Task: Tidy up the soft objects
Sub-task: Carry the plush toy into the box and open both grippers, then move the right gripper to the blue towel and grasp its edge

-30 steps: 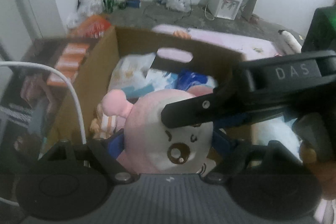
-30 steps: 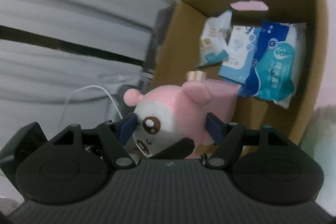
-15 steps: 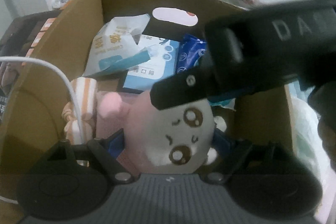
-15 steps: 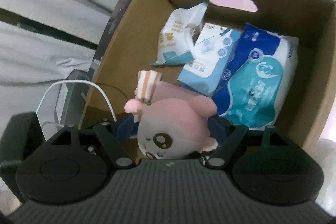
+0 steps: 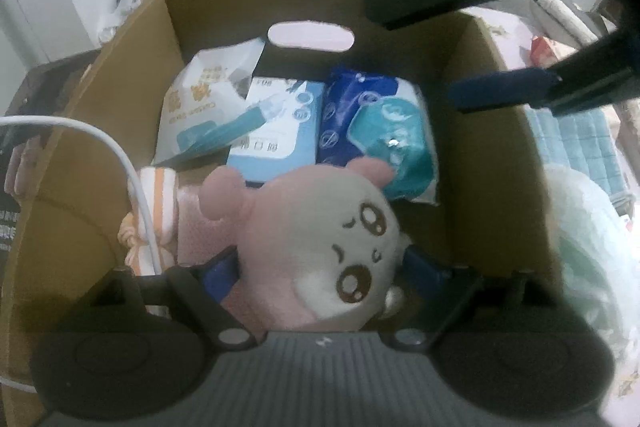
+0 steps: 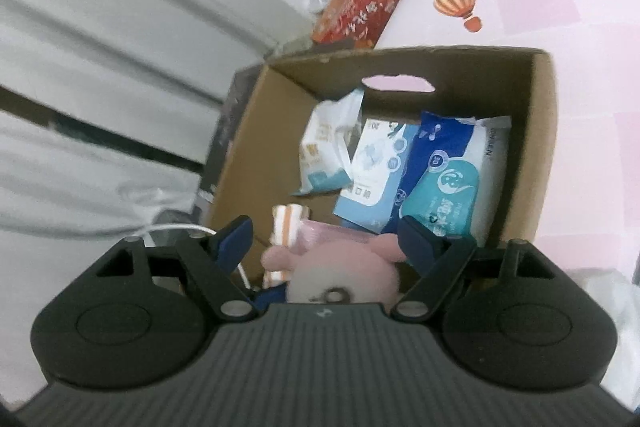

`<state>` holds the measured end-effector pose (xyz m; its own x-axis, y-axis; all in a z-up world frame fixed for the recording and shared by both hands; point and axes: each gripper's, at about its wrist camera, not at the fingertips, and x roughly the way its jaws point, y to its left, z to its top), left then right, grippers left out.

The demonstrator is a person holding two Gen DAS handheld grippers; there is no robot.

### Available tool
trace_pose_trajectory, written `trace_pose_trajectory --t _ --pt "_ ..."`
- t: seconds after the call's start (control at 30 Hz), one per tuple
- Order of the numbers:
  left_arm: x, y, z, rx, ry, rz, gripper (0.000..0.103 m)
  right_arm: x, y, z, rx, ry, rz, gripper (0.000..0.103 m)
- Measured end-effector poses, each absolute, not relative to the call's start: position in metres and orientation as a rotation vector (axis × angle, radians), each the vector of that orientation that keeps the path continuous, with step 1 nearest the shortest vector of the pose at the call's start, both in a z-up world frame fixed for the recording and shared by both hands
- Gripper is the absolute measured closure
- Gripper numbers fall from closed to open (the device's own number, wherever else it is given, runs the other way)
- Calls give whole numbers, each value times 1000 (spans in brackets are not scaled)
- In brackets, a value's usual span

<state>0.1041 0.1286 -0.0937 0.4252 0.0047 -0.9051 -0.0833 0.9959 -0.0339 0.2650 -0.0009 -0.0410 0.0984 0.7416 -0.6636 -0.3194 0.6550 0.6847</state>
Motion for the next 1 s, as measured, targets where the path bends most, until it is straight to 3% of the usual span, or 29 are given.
trace_pose_trajectory --t 0.67,1.0 --pt "93 119 -72 -83 1095 152 10 224 -139 -31 684 1143 651 22" --pt "77 95 -12 -145 1006 150 10 176 -204 -42 737 1154 520 21"
